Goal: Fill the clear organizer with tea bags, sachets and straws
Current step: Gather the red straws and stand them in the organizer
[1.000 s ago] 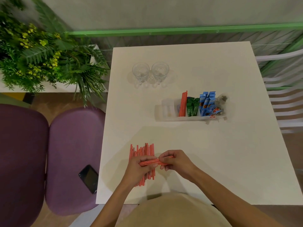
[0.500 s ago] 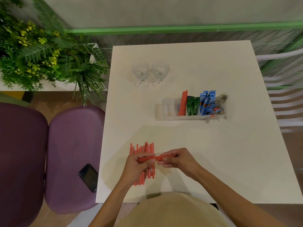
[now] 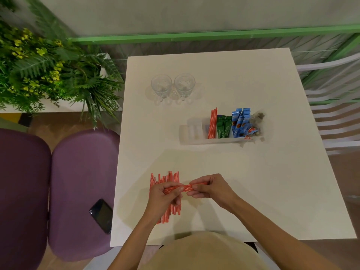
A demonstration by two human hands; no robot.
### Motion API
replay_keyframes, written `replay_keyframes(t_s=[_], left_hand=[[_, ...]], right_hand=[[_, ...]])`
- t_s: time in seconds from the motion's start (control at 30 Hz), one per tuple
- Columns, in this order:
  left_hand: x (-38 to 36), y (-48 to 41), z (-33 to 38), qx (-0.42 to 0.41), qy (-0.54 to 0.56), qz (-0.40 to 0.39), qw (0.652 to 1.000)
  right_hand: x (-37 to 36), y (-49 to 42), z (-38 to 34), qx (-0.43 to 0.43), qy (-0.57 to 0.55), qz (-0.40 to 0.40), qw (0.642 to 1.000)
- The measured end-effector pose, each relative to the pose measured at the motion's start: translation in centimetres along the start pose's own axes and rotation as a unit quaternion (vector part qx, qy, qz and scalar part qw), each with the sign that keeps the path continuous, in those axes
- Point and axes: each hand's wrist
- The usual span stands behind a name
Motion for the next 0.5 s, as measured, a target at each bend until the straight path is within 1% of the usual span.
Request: replay_keyframes(t_s=[0.13, 0.23, 0.3, 0.4, 0.5], left_hand=[[-0.4, -0.8, -0.1, 0.015, 0.017, 0.024, 0.999], [-0.2, -1.5, -0.2, 0.041, 0.024, 0.055, 0.997], [0.1, -1.7, -0.3, 0.05, 0.009, 0.065, 0.997], [0.4, -1.8, -0.3, 0.059, -0.007, 0.062, 0.996], [0.7, -1.8, -0.3, 0.062, -0.028, 0.059, 0.996]], right_hand=[[2.2, 0.1, -2.4, -0.012, 0.052, 0.007, 0.999], [4.6, 0.3, -6.3, -0.013, 0.141, 0.027, 0.99], [6.2, 0.4, -9.6, -0.01, 0.212, 0.056, 0.976], [8.2, -0.1, -14.4, 0.011, 0.289, 0.095, 0.952], [9.2, -1.6, -18.1, 0.012, 0.387, 0.125, 0.913]])
Point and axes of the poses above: each hand's wrist, its own y-axis away from the middle knuckle, its own x-axis out of the back of the hand, z = x × y, and after that the axes turned 15 degrees about -z, right-handed
